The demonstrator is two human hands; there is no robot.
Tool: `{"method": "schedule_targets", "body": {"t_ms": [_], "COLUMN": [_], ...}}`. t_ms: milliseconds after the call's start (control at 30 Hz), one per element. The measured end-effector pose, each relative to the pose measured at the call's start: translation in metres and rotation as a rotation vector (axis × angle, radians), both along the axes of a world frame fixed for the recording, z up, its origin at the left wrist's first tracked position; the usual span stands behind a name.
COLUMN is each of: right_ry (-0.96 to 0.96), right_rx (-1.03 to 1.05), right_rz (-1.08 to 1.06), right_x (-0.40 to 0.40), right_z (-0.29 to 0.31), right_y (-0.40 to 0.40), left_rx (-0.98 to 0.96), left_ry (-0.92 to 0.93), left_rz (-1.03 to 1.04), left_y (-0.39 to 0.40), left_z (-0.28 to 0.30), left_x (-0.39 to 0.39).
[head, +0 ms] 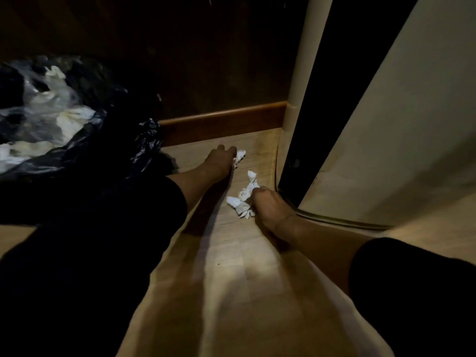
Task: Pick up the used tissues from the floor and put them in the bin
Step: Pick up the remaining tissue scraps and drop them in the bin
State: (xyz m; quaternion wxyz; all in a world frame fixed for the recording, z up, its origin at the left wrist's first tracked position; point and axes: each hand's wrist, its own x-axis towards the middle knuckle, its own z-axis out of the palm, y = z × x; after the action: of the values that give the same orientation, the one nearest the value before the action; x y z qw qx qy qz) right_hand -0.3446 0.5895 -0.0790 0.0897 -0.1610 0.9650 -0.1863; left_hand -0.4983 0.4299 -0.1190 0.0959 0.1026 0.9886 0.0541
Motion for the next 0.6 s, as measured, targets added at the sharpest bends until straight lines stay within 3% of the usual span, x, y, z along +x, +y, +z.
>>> {"method": "schedule_targets", "body": {"t_ms": [133,267,467,600], "right_ry": [-0.101,-0.152,-0.287,-0.311], "right_rx": [0.008,0.159,0.370,0.433], "right_rz": [-0.051,-0.063,0.056,0.079], "right_x": [-0.004,-0.007,0.009,0.016], "right_z": [-0.005,0.001,0.041,0.068], "right_y": [-0.007,0.000,0.001,-0.016], "left_rx": [0.032,0.035,0.015,-0.047], "left_ry": [-0.028,-0.087,-0.244,-0.249], "left_rz": [-0.042,-0.073,-0.186,-0.253], "left_y": [-0.021,-0.045,-0.081,-0.108], "left_z": [0.004,0.006,0.023,0.045], "left_x": [0.055,0.126,0.227,0.262]}}
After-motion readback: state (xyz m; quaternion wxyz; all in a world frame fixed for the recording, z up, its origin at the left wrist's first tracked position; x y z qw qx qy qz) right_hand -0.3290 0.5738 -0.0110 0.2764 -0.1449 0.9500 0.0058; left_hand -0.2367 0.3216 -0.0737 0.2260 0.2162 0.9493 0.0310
